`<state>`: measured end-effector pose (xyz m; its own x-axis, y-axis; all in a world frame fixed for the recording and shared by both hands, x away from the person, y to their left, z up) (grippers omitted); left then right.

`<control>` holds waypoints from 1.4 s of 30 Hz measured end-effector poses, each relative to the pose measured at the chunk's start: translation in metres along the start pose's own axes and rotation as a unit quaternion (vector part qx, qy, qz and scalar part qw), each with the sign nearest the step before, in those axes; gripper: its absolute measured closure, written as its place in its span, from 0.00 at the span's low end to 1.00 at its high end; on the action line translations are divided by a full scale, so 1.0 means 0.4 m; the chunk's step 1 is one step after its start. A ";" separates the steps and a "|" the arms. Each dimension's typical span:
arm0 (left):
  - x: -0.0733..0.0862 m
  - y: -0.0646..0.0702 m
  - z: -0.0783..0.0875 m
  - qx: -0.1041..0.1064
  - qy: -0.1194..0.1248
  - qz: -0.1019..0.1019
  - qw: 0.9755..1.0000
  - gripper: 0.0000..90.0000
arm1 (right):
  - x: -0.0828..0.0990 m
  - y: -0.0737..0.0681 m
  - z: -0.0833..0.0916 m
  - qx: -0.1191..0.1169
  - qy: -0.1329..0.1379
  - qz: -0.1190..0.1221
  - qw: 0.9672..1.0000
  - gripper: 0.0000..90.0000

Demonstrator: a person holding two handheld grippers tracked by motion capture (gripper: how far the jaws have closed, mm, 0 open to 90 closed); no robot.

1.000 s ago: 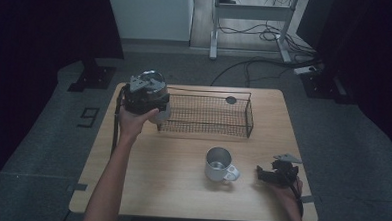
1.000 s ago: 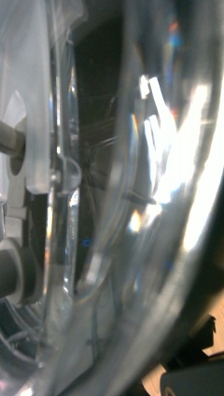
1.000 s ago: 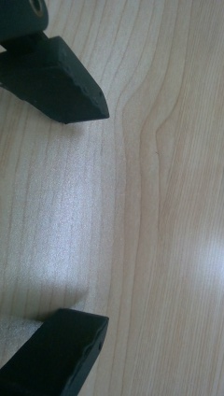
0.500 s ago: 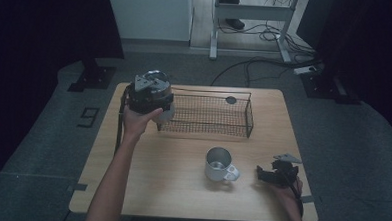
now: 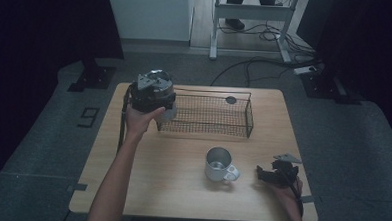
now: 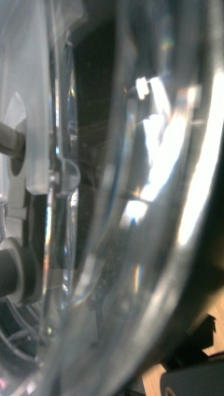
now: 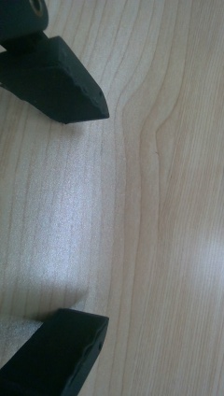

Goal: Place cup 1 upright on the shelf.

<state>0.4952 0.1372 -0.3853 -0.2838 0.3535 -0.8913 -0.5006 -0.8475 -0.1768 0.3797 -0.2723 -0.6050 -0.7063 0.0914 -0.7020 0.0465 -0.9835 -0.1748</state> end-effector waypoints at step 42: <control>-0.045 0.029 -0.101 0.015 -0.002 -0.006 1.000 0.05 | 0.000 0.000 0.000 0.000 0.000 0.000 1.000 0.03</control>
<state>0.5275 0.1049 -0.3881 -0.2812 0.3661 -0.8871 -0.5278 -0.8310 -0.1757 0.3795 -0.2724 -0.6050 -0.7067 0.0914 -0.7016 0.0470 -0.9834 -0.1754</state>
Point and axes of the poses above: each handheld gripper's, and its own axes: z roughly backward along the jaws, x roughly out of its underside, y roughly to its right, the point moved 7 cm from there along -z, roughly forward along the jaws, and after that the axes turned 13 degrees about -z, right-handed, at the moved point
